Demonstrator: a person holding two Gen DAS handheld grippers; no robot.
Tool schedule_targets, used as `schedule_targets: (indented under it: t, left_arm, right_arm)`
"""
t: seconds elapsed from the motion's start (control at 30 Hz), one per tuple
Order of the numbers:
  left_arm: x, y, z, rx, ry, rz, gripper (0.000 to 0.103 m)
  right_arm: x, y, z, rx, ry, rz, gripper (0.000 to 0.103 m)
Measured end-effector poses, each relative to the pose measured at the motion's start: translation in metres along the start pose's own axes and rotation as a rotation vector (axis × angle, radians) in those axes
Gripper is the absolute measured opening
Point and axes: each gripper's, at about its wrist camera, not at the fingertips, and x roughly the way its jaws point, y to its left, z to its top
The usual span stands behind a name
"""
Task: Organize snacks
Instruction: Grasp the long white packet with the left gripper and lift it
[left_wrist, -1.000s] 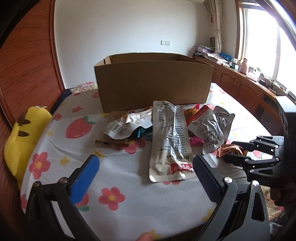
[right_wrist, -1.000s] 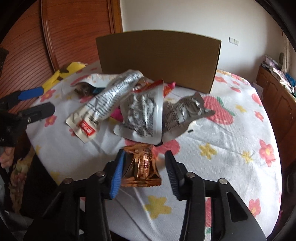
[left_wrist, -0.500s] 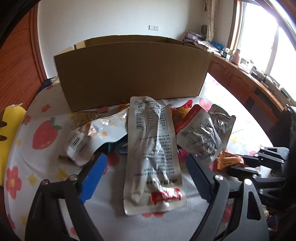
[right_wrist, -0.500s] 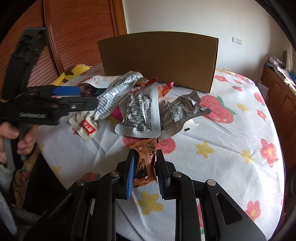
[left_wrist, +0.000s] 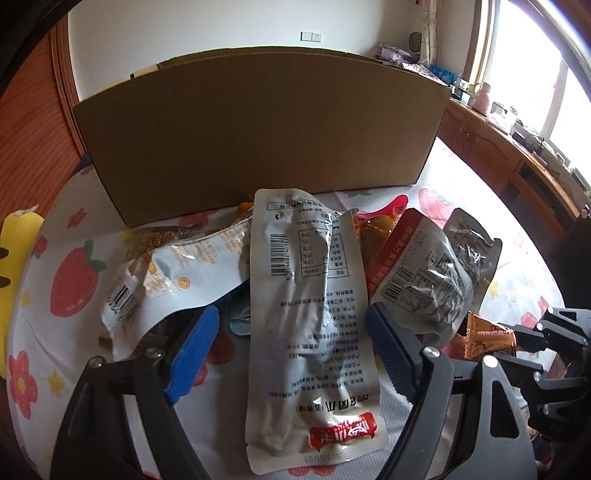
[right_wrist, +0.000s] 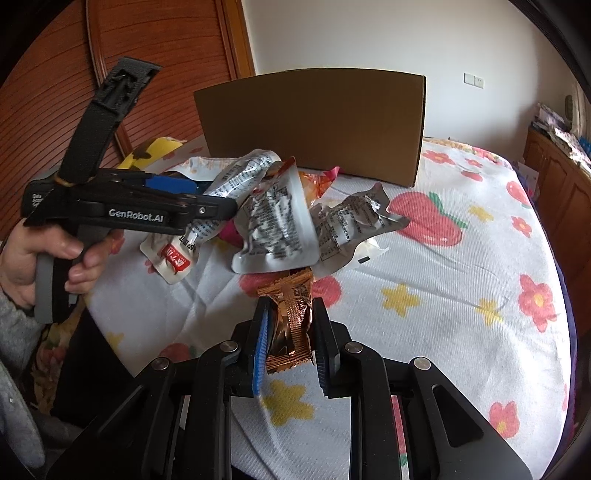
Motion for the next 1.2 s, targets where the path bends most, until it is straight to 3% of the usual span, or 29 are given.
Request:
schedule_targets:
  t: [0.2, 0.3, 0.33, 0.53, 0.7, 1.2]
  left_arm:
    - [0.005, 0.008, -0.004, -0.027, 0.015, -0.048, 0.082]
    - [0.001, 0.009, -0.006, -0.010, 0.005, -0.053, 0.062]
    - [-0.003, 0.008, -0.008, 0.003, -0.006, -0.044, 0.050]
    - [-0.029, 0.013, -0.015, 0.002, -0.048, -0.043, 0.019]
    - [-0.041, 0.016, -0.028, 0.010, -0.065, -0.043, 0.019]
    - [-0.088, 0.009, -0.020, 0.010, -0.184, -0.055, 0.019]
  right_arm:
    - [0.001, 0.000, 0.000, 0.003, 0.000, 0.006, 0.020]
    - [0.002, 0.000, -0.001, 0.005, 0.000, 0.010, 0.020]
    - [0.003, -0.001, -0.001, 0.006, 0.001, 0.011, 0.020]
    - [0.003, 0.000, 0.001, 0.007, 0.000, 0.011, 0.020]
    - [-0.002, 0.000, 0.002, 0.004, -0.012, 0.004, 0.020]
    - [-0.028, 0.006, 0.015, -0.004, -0.069, -0.026, 0.020]
